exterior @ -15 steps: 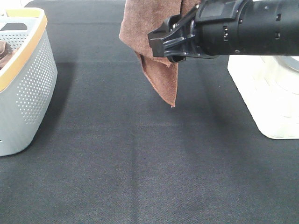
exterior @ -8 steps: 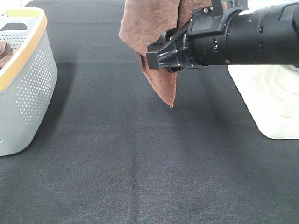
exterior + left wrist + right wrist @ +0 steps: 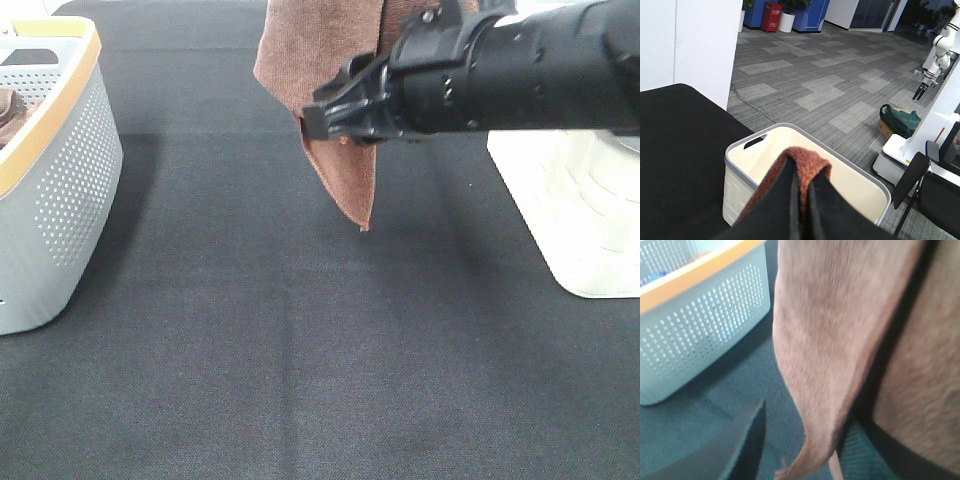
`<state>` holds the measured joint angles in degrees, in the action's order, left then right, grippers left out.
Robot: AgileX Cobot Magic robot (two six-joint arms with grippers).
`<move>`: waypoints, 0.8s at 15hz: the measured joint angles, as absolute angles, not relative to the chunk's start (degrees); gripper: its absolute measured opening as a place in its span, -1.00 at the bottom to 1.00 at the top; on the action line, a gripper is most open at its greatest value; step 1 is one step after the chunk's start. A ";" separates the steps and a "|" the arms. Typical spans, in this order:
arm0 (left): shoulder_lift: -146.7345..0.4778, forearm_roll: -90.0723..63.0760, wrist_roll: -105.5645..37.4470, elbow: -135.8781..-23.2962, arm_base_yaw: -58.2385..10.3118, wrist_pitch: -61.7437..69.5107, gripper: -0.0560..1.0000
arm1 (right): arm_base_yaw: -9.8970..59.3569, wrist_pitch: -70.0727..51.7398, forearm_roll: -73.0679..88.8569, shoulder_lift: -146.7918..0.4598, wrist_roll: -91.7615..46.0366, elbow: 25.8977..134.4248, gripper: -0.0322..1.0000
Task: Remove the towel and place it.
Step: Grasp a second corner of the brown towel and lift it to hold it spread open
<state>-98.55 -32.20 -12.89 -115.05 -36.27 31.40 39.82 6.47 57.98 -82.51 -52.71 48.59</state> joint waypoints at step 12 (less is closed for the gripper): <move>-99.41 -19.60 -9.34 -115.05 -36.04 33.12 -0.89 | 39.82 -13.92 52.31 -82.74 -52.54 50.08 -0.94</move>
<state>-99.41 -19.60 -9.34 -115.05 -36.04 33.12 39.82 -13.92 52.31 -82.74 -52.54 50.08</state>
